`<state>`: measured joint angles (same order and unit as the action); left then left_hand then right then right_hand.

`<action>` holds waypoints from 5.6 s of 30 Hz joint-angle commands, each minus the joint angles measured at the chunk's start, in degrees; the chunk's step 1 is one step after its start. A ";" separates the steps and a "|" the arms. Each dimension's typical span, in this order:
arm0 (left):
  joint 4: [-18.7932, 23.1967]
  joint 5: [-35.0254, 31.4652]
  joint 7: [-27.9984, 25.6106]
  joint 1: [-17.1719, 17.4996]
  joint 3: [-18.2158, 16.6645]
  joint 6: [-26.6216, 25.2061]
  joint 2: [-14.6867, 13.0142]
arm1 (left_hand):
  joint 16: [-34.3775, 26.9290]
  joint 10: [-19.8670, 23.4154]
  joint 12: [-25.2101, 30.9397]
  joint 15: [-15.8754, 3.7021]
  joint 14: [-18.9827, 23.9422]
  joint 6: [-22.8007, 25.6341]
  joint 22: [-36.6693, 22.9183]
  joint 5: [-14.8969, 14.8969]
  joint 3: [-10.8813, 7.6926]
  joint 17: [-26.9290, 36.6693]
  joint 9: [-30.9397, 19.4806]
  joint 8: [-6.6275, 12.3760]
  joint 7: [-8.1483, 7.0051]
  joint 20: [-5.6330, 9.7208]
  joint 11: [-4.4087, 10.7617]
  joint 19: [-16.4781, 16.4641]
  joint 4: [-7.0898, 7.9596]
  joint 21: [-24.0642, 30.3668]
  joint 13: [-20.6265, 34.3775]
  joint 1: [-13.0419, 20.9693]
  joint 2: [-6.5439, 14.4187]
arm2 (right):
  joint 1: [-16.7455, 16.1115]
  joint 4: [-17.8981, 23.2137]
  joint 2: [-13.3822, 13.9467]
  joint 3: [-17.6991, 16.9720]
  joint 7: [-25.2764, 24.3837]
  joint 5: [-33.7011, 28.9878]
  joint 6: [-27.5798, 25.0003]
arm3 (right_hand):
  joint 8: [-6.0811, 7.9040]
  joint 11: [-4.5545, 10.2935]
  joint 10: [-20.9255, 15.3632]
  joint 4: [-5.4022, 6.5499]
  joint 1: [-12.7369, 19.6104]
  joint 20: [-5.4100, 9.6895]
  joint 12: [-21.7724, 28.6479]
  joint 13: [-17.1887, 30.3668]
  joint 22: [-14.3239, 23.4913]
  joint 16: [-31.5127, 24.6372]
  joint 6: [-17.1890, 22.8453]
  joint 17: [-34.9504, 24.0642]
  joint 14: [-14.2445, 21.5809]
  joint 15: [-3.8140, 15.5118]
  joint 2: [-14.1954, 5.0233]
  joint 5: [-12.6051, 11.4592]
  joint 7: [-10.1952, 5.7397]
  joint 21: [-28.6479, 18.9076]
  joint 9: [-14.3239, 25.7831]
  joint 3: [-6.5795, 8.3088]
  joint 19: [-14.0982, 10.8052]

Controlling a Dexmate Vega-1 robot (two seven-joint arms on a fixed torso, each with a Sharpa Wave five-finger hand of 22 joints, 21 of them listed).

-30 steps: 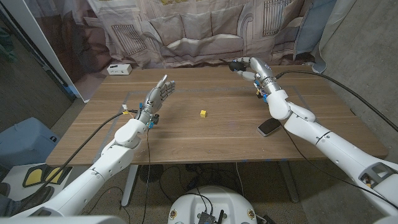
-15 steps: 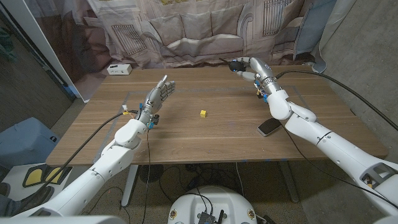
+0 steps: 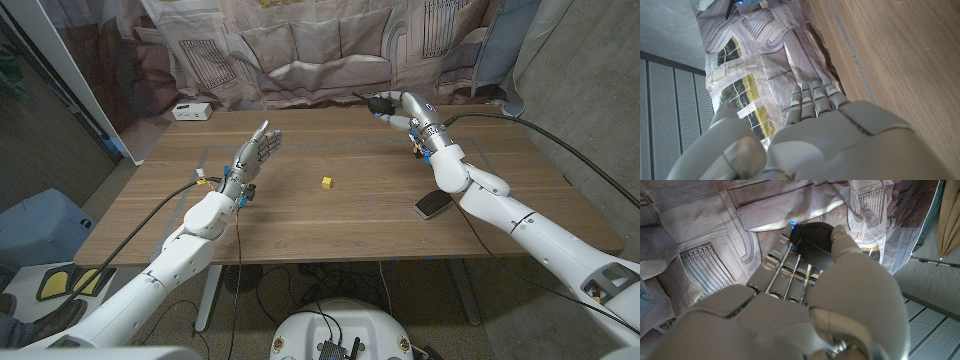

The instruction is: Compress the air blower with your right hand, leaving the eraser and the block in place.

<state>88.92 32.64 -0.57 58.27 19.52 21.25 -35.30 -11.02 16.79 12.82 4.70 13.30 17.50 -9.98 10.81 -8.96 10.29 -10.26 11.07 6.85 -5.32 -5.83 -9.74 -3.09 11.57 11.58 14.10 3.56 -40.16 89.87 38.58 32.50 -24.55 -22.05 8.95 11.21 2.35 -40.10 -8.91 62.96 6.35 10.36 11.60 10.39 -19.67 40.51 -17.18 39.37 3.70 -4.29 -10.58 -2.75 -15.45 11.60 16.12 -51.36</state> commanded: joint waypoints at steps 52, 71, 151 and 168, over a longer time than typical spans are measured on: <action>0.97 -0.15 -0.48 0.28 -0.16 -0.95 -0.37 | 0.13 0.29 -0.20 0.34 0.45 0.34 -0.27 -0.06 -0.18 0.08 -0.24 -0.08 0.10 0.09 0.00 -0.60 -0.73 -0.18 0.15 -0.15 0.66 | -0.61 -0.12 0.03 -0.73 -0.31 0.20 1.20 | 0.86 0.40 -0.23 0.07 1.07 0.09 1.21 0.15 -0.06 -0.27 0.53 -0.62 -0.04 4.73 -0.50 0.01 -0.34 0.47 0.37 -0.56 0.19; 1.37 -0.07 0.09 -0.58 0.44 -2.35 -0.61 | 0.14 0.23 -0.25 0.34 0.48 0.41 -0.27 -0.06 -0.20 0.08 -0.24 -0.07 0.10 0.03 -0.13 -0.59 -0.82 -0.20 0.15 -0.19 0.70 | -0.33 -1.13 -0.27 -0.86 0.47 1.57 2.30 | 2.22 0.94 -3.31 0.42 1.32 0.46 2.19 0.14 0.00 -0.70 4.59 -0.30 2.52 5.42 -1.89 -0.20 -1.29 0.12 0.30 -0.13 -0.92; 0.69 -0.55 0.33 -1.41 0.81 -1.88 -0.32 | 0.08 0.25 -0.34 0.54 0.85 0.54 -0.32 -0.08 -0.24 0.11 -0.25 -0.07 0.06 -0.44 -0.01 -1.17 -1.13 -0.06 0.16 -0.44 0.80 | -0.21 -3.60 -1.38 -1.38 -2.65 1.28 5.55 | 4.40 1.27 -15.60 0.68 0.59 1.62 3.37 -0.30 0.49 -2.05 18.08 1.09 14.49 7.75 -4.62 0.13 -1.50 -3.42 -0.35 1.23 -7.70; 1.11 -0.85 -0.07 -0.96 0.66 -1.39 -0.33 | 0.10 0.36 -0.31 0.50 0.86 0.44 -0.32 -0.08 -0.26 0.11 -0.25 -0.12 0.09 -0.39 -0.06 -1.20 -1.19 -0.07 0.16 -0.46 0.81 | -1.38 -0.38 -0.30 -1.81 -1.00 1.38 1.76 | 2.03 1.10 -12.01 0.73 -0.72 1.17 1.18 -0.19 0.39 -0.51 14.10 0.61 10.97 6.99 -2.66 -0.03 -1.74 -2.92 -0.20 -0.23 -5.46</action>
<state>89.95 31.82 -0.53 56.97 20.24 19.21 -35.71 -11.02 16.79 12.54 5.11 13.71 17.50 -9.98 10.81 -9.04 10.29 -10.26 11.07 6.85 -5.75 -5.83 -10.75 -4.12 11.57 11.58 13.74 3.93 -40.69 87.29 37.39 31.08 -26.85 -20.61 13.32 13.70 3.47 -52.68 -8.25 62.15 7.68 11.96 11.19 10.65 -20.28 55.29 -16.30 50.91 6.63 -7.69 -10.46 -4.50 -18.60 11.14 16.17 -57.41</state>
